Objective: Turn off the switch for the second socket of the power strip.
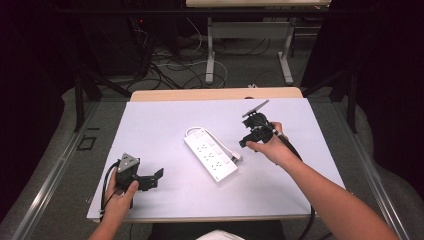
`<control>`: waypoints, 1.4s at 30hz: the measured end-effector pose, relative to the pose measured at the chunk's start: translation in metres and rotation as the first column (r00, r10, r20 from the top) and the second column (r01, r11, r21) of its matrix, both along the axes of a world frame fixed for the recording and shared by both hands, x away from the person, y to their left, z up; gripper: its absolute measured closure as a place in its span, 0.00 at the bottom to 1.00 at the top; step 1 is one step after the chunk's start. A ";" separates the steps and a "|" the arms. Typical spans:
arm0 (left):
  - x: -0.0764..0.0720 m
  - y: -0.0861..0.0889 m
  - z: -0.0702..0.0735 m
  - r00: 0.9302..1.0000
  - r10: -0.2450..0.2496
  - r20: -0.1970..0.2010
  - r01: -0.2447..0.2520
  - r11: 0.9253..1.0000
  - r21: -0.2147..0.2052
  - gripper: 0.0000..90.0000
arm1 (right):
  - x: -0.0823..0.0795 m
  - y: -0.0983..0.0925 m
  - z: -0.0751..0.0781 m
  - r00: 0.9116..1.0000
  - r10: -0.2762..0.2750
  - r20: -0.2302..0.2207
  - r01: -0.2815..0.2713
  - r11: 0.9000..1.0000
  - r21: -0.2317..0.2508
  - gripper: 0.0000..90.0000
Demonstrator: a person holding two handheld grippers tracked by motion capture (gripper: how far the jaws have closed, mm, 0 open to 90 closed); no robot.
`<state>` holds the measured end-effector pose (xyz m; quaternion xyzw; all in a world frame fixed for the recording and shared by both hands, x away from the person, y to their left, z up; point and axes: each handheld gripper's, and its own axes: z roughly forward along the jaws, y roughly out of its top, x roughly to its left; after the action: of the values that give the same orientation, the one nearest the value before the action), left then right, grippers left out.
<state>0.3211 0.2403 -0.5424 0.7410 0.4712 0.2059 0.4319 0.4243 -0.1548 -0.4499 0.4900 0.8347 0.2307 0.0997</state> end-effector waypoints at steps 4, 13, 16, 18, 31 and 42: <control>0.000 0.001 0.000 1.000 -0.001 0.002 0.001 1.000 0.006 0.00 | 0.003 0.003 -0.001 1.000 0.013 0.007 -0.013 1.000 -0.011 0.56; 0.000 0.000 0.000 1.000 0.000 0.000 0.000 1.000 -0.005 0.00 | 0.009 0.013 -0.005 0.999 0.028 0.018 -0.028 0.999 -0.020 0.58; 0.000 0.000 0.000 1.000 0.001 -0.001 -0.001 1.000 -0.007 0.00 | 0.011 0.018 -0.006 1.000 0.019 0.015 -0.019 1.000 -0.013 0.58; 0.001 0.000 0.000 1.000 0.001 0.000 -0.001 1.000 -0.006 0.00 | 0.012 0.021 -0.007 0.999 0.034 0.027 -0.034 0.999 -0.012 0.58; 0.001 0.001 0.000 1.000 -0.001 -0.001 0.001 1.000 -0.009 0.00 | 0.022 0.044 -0.014 0.999 0.040 0.021 -0.040 0.999 0.001 0.60; 0.001 0.001 0.000 1.000 -0.003 -0.001 0.003 1.000 -0.009 0.00 | 0.026 0.060 -0.026 0.996 0.086 -0.005 -0.086 0.996 0.017 0.73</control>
<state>0.3219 0.2413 -0.5427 0.7399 0.4711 0.2027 0.4354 0.4507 -0.0949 -0.4754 0.4550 0.8534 0.2403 0.0833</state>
